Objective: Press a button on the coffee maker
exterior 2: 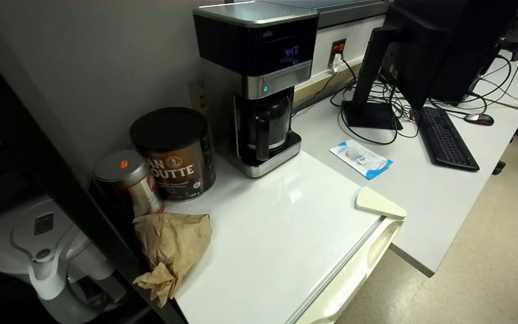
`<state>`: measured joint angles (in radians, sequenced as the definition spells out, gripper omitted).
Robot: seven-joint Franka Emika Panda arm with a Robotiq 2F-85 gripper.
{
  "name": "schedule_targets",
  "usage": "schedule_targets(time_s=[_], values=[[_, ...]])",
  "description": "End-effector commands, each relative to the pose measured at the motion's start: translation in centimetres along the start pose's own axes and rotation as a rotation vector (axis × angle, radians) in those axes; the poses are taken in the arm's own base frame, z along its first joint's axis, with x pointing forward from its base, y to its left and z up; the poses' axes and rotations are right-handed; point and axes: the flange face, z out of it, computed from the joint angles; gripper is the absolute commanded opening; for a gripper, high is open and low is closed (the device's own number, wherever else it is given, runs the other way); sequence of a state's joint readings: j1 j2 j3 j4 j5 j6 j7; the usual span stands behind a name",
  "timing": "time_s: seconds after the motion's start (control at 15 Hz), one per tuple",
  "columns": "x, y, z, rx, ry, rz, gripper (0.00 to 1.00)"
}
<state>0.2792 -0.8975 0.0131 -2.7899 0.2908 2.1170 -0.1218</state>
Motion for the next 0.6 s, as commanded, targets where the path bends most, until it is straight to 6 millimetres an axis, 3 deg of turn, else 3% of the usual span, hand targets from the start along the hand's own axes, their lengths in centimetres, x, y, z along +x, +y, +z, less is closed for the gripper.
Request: schedule_targets(time_s=[0.0, 0.53], values=[[0.1, 0.1, 0.0, -0.002, -0.003, -0.001, 1.00], [3.0, 1.9, 2.0, -0.127, 0.007, -0.023, 1.00]])
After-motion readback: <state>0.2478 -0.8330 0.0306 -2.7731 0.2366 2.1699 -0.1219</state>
